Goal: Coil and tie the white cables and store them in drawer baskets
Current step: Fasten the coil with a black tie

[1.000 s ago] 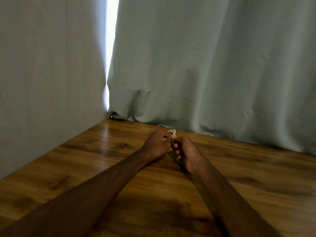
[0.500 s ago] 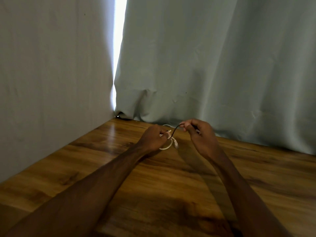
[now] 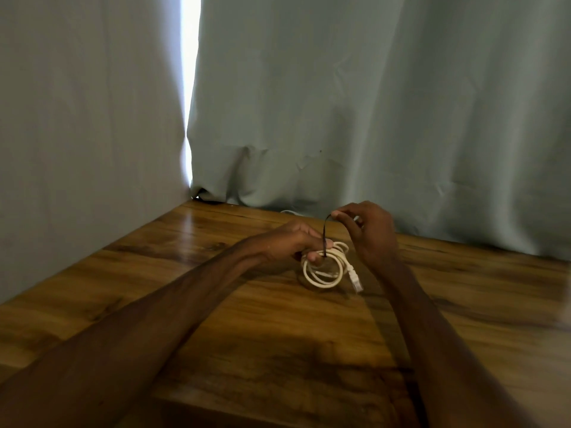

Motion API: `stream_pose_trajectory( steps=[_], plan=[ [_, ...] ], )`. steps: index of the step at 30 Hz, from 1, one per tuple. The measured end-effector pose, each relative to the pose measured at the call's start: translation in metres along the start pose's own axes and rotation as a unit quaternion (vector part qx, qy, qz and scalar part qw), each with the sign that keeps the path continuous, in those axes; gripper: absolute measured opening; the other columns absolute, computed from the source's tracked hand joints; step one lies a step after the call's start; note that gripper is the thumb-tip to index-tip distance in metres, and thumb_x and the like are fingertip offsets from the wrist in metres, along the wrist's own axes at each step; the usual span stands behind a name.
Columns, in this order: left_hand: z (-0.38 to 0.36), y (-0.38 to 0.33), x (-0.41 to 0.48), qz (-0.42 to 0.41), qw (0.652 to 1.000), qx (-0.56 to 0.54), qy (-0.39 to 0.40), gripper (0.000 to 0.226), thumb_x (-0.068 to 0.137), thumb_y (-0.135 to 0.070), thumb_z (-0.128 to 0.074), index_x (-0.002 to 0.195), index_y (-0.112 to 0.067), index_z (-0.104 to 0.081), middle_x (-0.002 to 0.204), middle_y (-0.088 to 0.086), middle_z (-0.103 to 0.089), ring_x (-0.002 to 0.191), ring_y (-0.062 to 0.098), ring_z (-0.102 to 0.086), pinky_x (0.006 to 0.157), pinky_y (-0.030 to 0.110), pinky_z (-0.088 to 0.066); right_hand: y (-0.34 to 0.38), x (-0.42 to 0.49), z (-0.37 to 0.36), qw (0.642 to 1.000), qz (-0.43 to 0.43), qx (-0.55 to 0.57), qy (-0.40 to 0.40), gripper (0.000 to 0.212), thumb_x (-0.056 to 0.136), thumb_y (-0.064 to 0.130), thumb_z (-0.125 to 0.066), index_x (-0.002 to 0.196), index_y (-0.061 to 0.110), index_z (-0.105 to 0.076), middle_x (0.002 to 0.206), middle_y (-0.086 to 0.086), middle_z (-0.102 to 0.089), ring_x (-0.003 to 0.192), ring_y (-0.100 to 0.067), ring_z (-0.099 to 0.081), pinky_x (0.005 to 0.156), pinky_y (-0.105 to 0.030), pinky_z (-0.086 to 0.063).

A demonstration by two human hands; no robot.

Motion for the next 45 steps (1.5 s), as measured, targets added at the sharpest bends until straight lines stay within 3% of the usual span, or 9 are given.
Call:
stream_pose_trajectory(
  steps=[4,10,13,16,24,29,34,41,45],
  plan=[
    [0.013,0.004,0.001,0.009,1.000,-0.002,-0.025,0.034,0.098,-0.030,-0.061,0.066,-0.019,-0.066,0.055,-0.007,-0.052,0.051,0.008,-0.042,0.057,0.026,-0.033,-0.004,-0.004,-0.015,0.997,-0.035,0.038,0.054,0.016,0.097,0.024,-0.069,0.091,0.014,-0.079,0.071,0.009,-0.070,0.059,-0.002,-0.063,0.060,-0.016,-0.044],
    [0.028,0.006,0.001,0.015,0.997,-0.023,-0.077,0.029,0.102,-0.018,-0.058,0.076,-0.006,-0.068,0.052,-0.005,-0.053,0.048,0.007,-0.047,0.053,0.021,-0.038,-0.009,-0.006,-0.045,0.990,-0.026,-0.004,0.135,0.024,0.088,0.002,-0.070,0.105,0.016,-0.079,0.094,0.001,-0.078,0.083,-0.011,-0.070,0.071,-0.018,-0.047],
    [0.024,0.008,0.001,0.022,0.998,-0.017,-0.062,0.029,0.102,-0.016,-0.058,0.077,-0.006,-0.070,0.053,-0.003,-0.051,0.048,0.007,-0.045,0.054,0.023,-0.036,-0.006,-0.005,-0.031,0.996,-0.025,-0.005,0.083,0.017,0.092,0.012,-0.069,0.100,0.023,-0.081,0.092,0.014,-0.077,0.085,0.001,-0.066,0.080,-0.028,-0.052],
    [0.016,0.009,0.000,0.039,0.998,0.013,-0.044,0.028,0.102,-0.015,-0.057,0.097,0.006,-0.074,0.054,-0.006,-0.054,0.050,0.006,-0.047,0.056,0.025,-0.035,0.000,-0.001,-0.014,0.998,-0.038,0.044,0.037,0.016,0.093,0.007,-0.070,0.098,0.017,-0.082,0.086,0.018,-0.071,0.077,0.015,-0.063,0.077,-0.006,-0.046],
    [0.017,0.006,-0.006,0.055,0.997,0.026,-0.050,0.026,0.103,-0.011,-0.054,0.085,-0.008,-0.073,0.054,-0.006,-0.057,0.052,0.008,-0.051,0.060,0.023,-0.044,-0.017,-0.017,-0.047,0.932,-0.214,0.235,0.176,0.015,0.088,0.003,-0.075,0.101,0.008,-0.081,0.092,-0.006,-0.080,0.085,-0.025,-0.077,0.079,-0.039,-0.064],
    [0.022,0.009,-0.008,0.050,0.996,0.042,-0.058,0.036,0.102,-0.016,-0.056,0.073,-0.020,-0.076,0.056,-0.002,-0.055,0.056,0.013,-0.048,0.062,0.029,-0.039,-0.010,-0.025,-0.048,0.895,-0.247,0.294,0.226,0.017,0.089,0.006,-0.067,0.096,0.010,-0.082,0.092,-0.007,-0.080,0.082,-0.016,-0.075,0.072,-0.026,-0.059],
    [0.024,0.014,-0.004,0.054,0.996,0.035,-0.065,0.032,0.102,-0.016,-0.056,0.094,0.011,-0.071,0.054,-0.004,-0.053,0.052,0.010,-0.049,0.060,0.026,-0.042,-0.008,-0.027,-0.050,0.892,-0.272,0.281,0.228,0.019,0.086,0.000,-0.063,0.090,0.005,-0.081,0.087,-0.008,-0.080,0.080,-0.020,-0.075,0.068,-0.028,-0.058],
    [0.021,0.014,-0.002,0.044,0.997,-0.015,-0.059,0.027,0.099,-0.013,-0.056,0.077,-0.004,-0.069,0.052,-0.004,-0.052,0.050,0.009,-0.047,0.059,0.030,-0.037,-0.025,-0.033,-0.056,0.864,-0.326,0.309,0.229,0.027,0.090,0.015,-0.053,0.098,0.001,-0.075,0.102,-0.016,-0.078,0.090,-0.028,-0.070,0.086,-0.041,-0.053],
    [0.027,0.016,0.000,0.032,0.994,-0.046,-0.097,0.036,0.098,-0.011,-0.058,0.062,-0.011,-0.067,0.051,-0.007,-0.051,0.052,0.010,-0.046,0.059,0.029,-0.036,-0.021,-0.036,-0.060,0.869,-0.321,0.285,0.244,0.024,0.092,0.016,-0.053,0.088,0.005,-0.073,0.082,-0.011,-0.072,0.081,-0.027,-0.066,0.076,-0.036,-0.050]
  ],
)
Point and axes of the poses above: each hand's wrist, its own x-axis towards the middle knuckle, its own z-axis out of the back of the hand, y = z × x, the point moved 10 cm from there along x, towards the middle knuckle
